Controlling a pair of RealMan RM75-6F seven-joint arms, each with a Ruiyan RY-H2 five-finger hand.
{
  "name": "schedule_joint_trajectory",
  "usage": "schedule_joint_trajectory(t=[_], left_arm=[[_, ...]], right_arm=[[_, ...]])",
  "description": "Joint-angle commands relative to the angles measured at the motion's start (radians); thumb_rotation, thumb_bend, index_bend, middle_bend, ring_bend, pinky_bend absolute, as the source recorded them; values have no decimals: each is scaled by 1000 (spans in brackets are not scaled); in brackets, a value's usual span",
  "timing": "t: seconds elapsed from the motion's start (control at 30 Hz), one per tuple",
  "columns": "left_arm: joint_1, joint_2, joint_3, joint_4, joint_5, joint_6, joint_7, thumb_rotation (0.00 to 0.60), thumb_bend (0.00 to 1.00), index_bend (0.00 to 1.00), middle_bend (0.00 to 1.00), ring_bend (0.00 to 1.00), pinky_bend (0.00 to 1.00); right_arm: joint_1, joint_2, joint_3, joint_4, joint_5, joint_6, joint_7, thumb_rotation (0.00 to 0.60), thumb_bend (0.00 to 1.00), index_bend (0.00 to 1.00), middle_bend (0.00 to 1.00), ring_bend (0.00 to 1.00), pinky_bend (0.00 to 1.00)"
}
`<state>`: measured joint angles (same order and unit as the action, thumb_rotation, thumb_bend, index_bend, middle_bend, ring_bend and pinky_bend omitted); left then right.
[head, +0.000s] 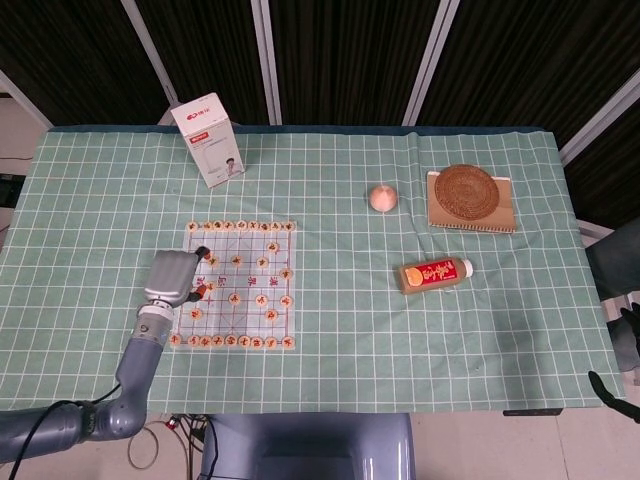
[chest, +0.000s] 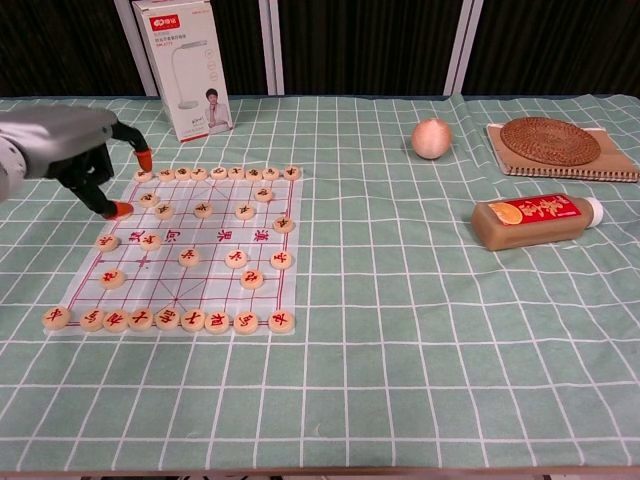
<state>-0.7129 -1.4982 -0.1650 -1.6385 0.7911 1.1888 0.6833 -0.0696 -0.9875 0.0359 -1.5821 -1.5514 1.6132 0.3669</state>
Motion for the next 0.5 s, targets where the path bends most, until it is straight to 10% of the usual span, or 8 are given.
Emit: schedule_joint_trajectory(t=[0.03,0.23,0.5], left_arm=[[84,112,22,-120,123,80,-110,600,221,178,558,550,618],[210,252,115,-244,300,172,-240,600,146,4,50,37,126],[400,347,263,-243,571,368,-359,600,37,0,0,0,0]], right_arm=[[-1,-6,4,11,-3,12,-33,600,368,0,0,0,0],[-5,-18,6,21,-17,34,-78,600,369,0,0,0,0],[-10,-35,11,43,-47,77,-118,600,369,0,0,0,0]])
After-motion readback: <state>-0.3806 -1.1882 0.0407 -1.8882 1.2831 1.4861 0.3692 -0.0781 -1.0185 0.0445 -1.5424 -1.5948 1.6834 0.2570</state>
